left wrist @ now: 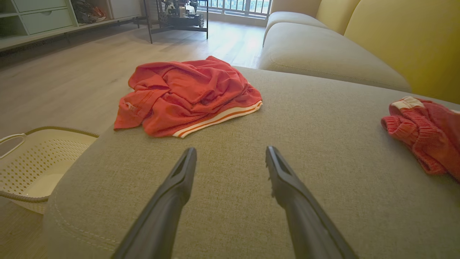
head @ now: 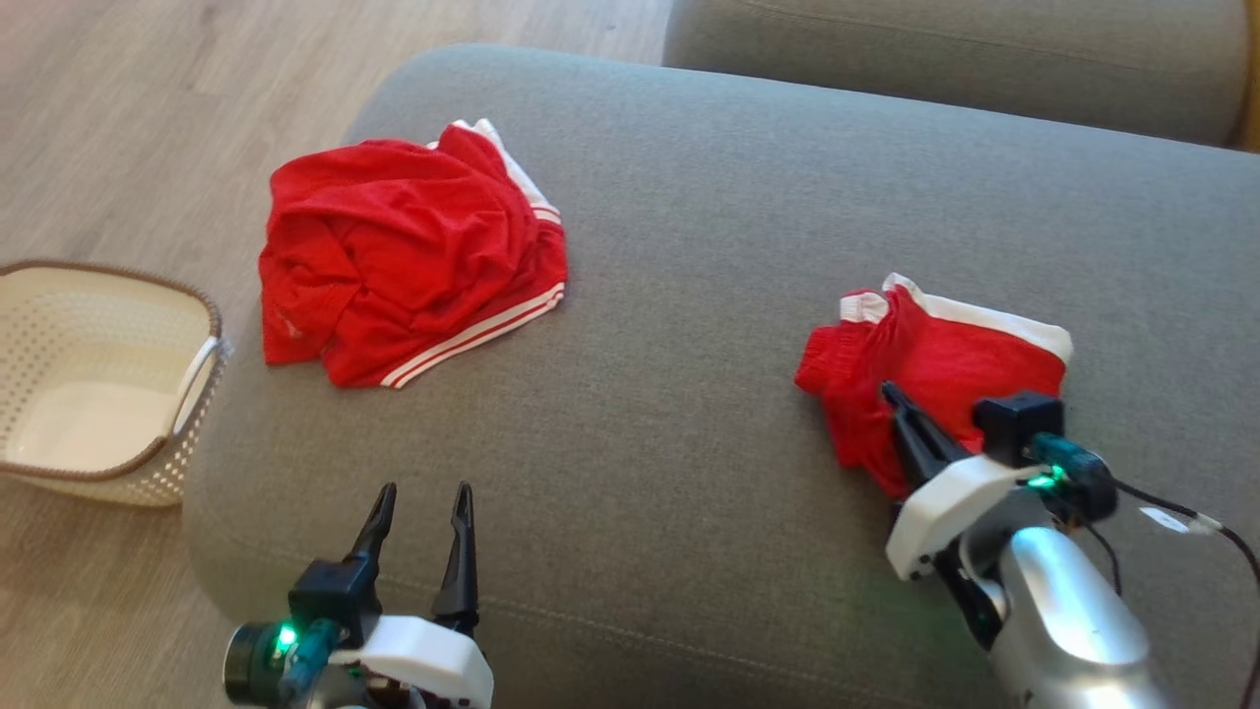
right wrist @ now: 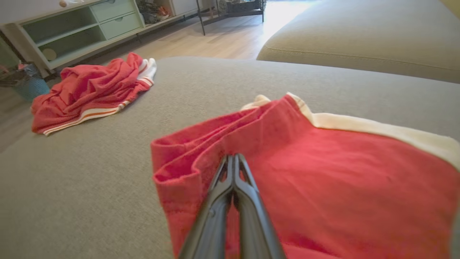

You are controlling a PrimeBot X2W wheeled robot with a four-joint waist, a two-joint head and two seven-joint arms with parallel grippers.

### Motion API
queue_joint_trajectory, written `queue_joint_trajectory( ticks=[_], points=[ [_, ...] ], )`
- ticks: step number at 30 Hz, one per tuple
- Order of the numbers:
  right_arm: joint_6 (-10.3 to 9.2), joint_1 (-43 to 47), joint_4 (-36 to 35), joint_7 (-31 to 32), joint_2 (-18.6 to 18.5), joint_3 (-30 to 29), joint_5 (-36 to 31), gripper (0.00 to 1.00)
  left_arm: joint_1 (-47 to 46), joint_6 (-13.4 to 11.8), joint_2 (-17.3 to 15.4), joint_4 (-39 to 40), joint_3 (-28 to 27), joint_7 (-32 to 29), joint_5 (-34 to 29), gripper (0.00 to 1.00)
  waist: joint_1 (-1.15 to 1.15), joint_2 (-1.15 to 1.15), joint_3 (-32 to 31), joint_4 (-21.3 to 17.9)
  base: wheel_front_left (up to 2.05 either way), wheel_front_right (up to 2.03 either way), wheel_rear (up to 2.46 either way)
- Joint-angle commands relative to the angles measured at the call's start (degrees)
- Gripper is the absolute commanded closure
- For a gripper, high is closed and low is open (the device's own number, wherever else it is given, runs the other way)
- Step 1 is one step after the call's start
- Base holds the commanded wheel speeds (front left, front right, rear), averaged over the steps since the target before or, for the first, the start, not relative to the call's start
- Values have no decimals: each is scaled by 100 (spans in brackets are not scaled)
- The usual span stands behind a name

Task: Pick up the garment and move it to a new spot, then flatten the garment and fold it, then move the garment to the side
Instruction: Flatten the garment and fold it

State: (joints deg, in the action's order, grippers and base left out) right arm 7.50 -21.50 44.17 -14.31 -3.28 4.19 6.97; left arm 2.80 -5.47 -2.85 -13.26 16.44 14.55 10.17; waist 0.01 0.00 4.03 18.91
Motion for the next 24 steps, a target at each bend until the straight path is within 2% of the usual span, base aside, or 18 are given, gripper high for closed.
queue_joint_trajectory(
  ticks=[1, 5, 13, 19, 24],
  points=[
    [-1, -204, -160, -66, 6, 223, 62, 100, -297, 14, -3, 162, -180, 45, -7, 0, -1, 0, 18, 42, 0, 0, 0],
    [-1, -250, -2, -67, -47, 476, 16, 100, -291, 9, -3, 115, -196, 45, -18, 0, -1, 0, 45, 87, 0, 0, 0],
    [-1, -520, 886, -68, -137, 793, 39, 100, -329, -6, -3, 73, -162, 45, 28, 0, -1, 0, 121, 99, 0, 0, 0],
    [-1, -578, 352, -68, -316, 669, 263, 100, -342, -44, -3, 58, -128, 45, 82, 0, -1, 0, 61, 37, 0, 0, 0],
    [-1, -592, 69, -68, -345, 456, 186, 100, -333, -37, -3, 92, -109, 45, 117, 0, -1, 0, 61, 47, 0, 0, 0]
  ],
)
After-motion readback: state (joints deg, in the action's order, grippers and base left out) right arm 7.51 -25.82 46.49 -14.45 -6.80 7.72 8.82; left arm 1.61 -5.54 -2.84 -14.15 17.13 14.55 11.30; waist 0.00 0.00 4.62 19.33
